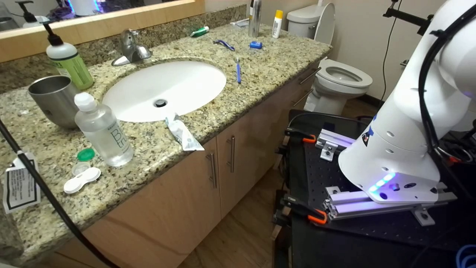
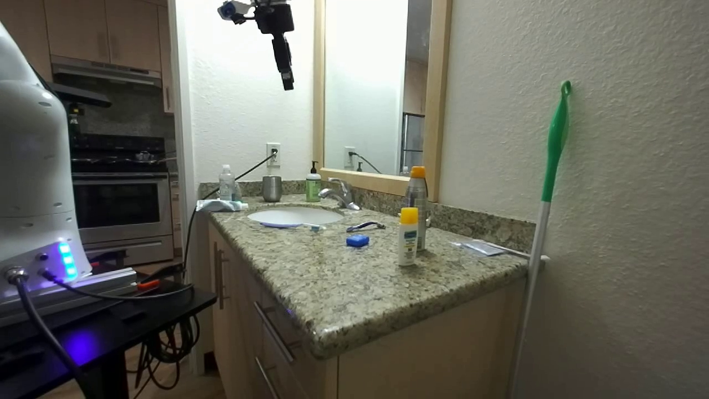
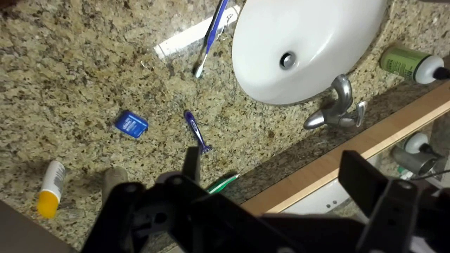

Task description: Take the bottle and move it slightly to the left

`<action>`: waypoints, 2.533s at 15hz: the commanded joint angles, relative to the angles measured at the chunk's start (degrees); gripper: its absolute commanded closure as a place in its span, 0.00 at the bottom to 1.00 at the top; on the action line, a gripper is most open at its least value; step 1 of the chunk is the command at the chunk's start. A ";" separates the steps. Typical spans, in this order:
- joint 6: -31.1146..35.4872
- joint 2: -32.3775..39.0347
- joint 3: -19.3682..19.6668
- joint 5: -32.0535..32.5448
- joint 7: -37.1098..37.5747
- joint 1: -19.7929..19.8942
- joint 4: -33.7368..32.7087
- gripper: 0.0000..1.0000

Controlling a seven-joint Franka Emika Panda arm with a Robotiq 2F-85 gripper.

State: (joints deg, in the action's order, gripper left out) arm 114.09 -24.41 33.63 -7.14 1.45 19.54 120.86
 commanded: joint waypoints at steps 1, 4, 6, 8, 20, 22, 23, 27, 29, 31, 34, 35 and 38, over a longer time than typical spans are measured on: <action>-0.45 0.73 -1.22 -1.19 -0.74 1.68 -0.60 0.00; 6.79 7.31 -1.32 -0.76 4.09 2.68 -2.28 0.00; 8.67 12.97 2.46 -3.35 4.85 3.39 -5.61 0.00; 8.89 17.96 6.33 -6.74 4.64 4.62 -8.17 0.00; -13.79 37.28 14.42 -26.06 2.75 15.28 -26.30 0.00; -8.11 39.18 13.80 -22.98 7.28 14.75 -28.06 0.00; -5.90 40.42 13.37 -21.67 9.09 14.81 -28.97 0.00; -1.86 45.02 10.63 -12.78 7.46 16.04 -30.54 0.00; -0.79 45.36 8.72 -10.55 4.48 16.91 -30.25 0.00; -0.64 43.95 7.40 -10.61 6.83 17.12 -28.89 0.00; -0.09 43.77 6.44 -10.45 5.62 17.67 -29.28 0.00; -0.10 43.71 6.43 -10.45 5.47 17.76 -29.42 0.00; 0.24 45.36 3.28 -10.54 -6.33 20.19 -29.87 0.00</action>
State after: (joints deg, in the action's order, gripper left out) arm 113.90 19.85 41.42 -18.31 2.66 35.92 91.54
